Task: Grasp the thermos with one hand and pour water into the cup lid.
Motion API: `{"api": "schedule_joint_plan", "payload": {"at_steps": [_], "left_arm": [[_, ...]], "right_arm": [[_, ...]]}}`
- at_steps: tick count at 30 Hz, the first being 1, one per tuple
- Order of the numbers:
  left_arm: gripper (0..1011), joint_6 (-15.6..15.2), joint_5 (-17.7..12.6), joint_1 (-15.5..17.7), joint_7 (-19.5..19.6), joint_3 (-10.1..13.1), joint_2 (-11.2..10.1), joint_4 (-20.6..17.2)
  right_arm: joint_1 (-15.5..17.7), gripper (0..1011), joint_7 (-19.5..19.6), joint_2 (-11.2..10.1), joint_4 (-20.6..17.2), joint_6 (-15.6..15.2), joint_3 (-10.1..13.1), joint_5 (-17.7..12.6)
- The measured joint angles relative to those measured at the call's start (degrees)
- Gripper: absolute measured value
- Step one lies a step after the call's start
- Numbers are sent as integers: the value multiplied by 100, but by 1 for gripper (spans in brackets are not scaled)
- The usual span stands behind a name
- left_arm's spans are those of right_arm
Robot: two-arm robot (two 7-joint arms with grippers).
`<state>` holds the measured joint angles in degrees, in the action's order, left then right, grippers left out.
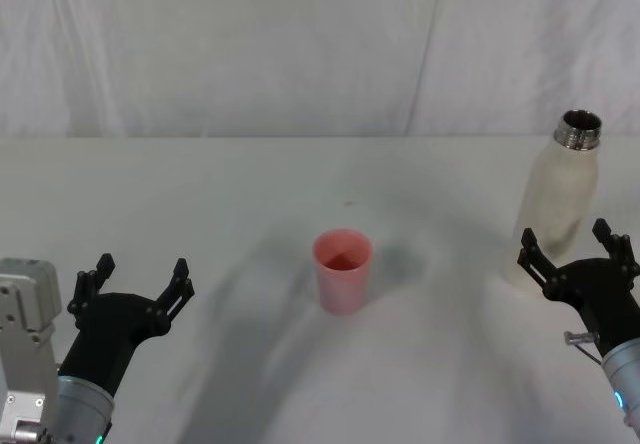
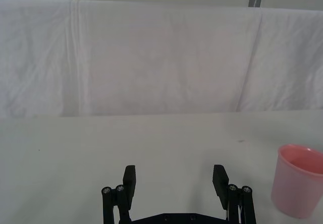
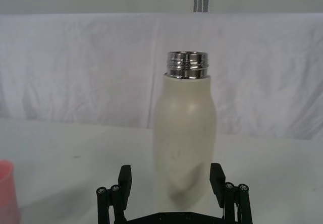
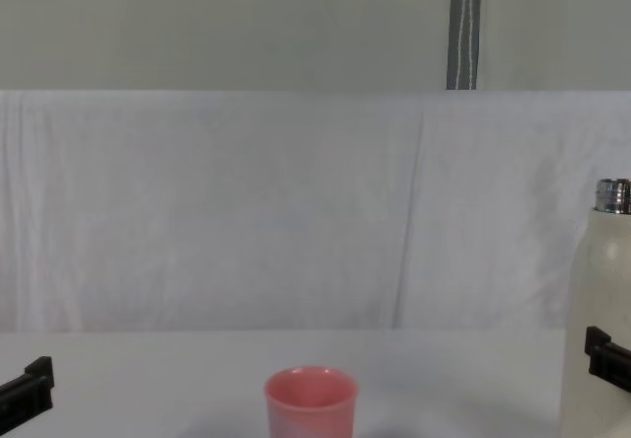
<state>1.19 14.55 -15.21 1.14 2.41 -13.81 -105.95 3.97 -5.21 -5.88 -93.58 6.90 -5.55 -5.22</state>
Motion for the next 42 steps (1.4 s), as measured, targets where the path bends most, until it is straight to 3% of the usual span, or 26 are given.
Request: {"api": "schedule_joint_plan", "payload": {"at_steps": [42], "left_arm": [[1001,0,0,0,0,0,0,0]], "right_arm": [[-718,1001,-340,-57,709,56,120,-84]]}}
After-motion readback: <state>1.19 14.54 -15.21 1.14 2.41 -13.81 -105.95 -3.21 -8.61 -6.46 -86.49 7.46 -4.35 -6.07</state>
